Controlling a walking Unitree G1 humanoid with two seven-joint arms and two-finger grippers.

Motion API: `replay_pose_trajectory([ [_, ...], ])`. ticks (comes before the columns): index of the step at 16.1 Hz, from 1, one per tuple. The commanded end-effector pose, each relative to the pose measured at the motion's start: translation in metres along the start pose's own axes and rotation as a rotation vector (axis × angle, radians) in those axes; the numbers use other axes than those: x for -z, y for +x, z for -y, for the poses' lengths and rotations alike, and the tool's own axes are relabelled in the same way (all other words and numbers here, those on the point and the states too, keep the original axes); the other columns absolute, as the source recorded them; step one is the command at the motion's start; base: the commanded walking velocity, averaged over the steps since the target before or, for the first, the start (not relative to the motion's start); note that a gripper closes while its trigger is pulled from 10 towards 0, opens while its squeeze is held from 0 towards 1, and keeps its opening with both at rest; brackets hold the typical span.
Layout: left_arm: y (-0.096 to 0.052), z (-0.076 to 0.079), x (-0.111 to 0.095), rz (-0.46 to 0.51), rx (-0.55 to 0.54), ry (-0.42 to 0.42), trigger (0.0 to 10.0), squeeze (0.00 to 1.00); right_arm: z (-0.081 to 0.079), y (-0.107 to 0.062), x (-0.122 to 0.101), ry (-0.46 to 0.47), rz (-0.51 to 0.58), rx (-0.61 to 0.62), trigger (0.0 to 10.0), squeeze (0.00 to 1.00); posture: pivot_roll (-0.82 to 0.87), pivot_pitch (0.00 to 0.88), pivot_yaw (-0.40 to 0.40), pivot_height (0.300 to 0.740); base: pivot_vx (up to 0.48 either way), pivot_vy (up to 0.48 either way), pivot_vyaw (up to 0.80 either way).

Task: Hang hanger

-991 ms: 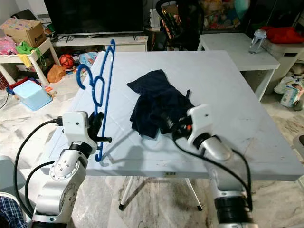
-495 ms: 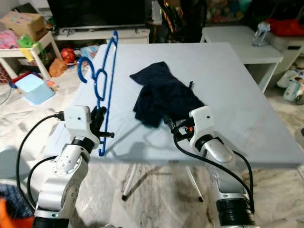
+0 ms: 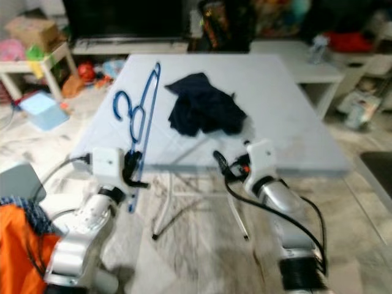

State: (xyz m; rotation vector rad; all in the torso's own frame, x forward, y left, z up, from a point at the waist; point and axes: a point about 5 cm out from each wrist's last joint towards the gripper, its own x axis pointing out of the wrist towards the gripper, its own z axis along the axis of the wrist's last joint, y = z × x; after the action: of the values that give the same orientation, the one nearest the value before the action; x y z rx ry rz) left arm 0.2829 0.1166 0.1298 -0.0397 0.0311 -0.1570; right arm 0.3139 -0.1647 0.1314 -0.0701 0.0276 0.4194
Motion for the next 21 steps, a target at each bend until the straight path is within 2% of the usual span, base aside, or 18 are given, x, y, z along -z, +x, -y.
replay_pose_trajectory([
  [1, 0.000, 0.002, 0.000, 0.002, 0.007, 0.000, 10.0, 0.00, 0.002, 0.000, 0.001, -0.002, -0.014, -0.003, 10.0, 0.00, -0.11, 0.000, 0.013, 0.740, -0.304, 0.000, 0.00],
  [5, -0.002, 0.001, 0.006, -0.023, 0.016, 0.013, 10.0, 0.00, 0.007, 0.000, 0.002, -0.030, -0.033, 0.028, 10.0, 0.00, -0.11, 0.000, 0.017, 0.740, -0.303, 0.000, 0.00],
  [6, -0.003, 0.001, 0.009, -0.031, 0.018, 0.020, 10.0, 0.00, 0.006, -0.001, 0.005, -0.003, -0.054, 0.002, 10.0, 0.00, -0.11, 0.000, 0.017, 0.740, -0.300, 0.000, 0.00],
  [11, -0.007, 0.005, 0.019, -0.076, 0.036, 0.033, 10.0, 0.00, 0.005, -0.005, 0.012, -0.024, -0.129, -0.043, 10.0, 0.00, -0.12, 0.000, 0.013, 0.740, -0.057, 0.000, 0.00],
  [12, -0.007, 0.002, 0.029, -0.126, 0.041, 0.096, 10.0, 0.00, 0.008, -0.007, 0.016, -0.055, -0.180, -0.057, 10.0, 0.00, -0.12, 0.000, 0.015, 0.740, 0.000, 0.000, 0.00],
  [14, -0.007, -0.006, 0.042, -0.223, 0.091, 0.135, 10.0, 0.00, 0.012, -0.007, 0.011, -0.175, -0.143, -0.058, 10.0, 0.00, -0.12, 0.000, 0.018, 0.740, 0.000, 0.000, 0.00],
  [15, -0.008, -0.008, 0.047, -0.267, 0.141, 0.163, 10.0, 0.00, 0.012, -0.007, 0.012, -0.207, -0.156, -0.063, 10.0, 0.00, -0.12, 0.000, 0.021, 0.740, 0.000, 0.000, 0.00],
  [16, -0.011, -0.010, 0.058, -0.366, 0.255, 0.259, 10.0, 0.00, 0.010, -0.009, 0.018, -0.178, -0.215, -0.125, 10.0, 0.00, -0.12, 0.000, 0.023, 0.740, 0.000, 0.000, 0.00],
  [17, -0.010, -0.014, 0.058, -0.378, 0.286, 0.250, 10.0, 0.00, 0.009, -0.010, 0.016, -0.222, -0.199, -0.153, 10.0, 0.00, -0.13, 0.000, 0.024, 0.740, 0.000, 0.000, 0.00],
  [18, -0.010, -0.017, 0.058, -0.393, 0.360, 0.296, 10.0, 0.00, 0.008, -0.012, 0.014, -0.209, -0.188, -0.202, 10.0, 0.00, -0.13, 0.000, 0.025, 0.740, 0.000, 0.000, 0.00],
  [21, -0.023, -0.012, 0.057, -0.412, 0.698, 0.399, 10.0, 0.00, 0.011, -0.023, 0.018, -0.288, -0.261, -0.362, 10.0, 0.00, -0.13, 0.000, 0.026, 0.740, 0.000, 0.000, 0.00],
])
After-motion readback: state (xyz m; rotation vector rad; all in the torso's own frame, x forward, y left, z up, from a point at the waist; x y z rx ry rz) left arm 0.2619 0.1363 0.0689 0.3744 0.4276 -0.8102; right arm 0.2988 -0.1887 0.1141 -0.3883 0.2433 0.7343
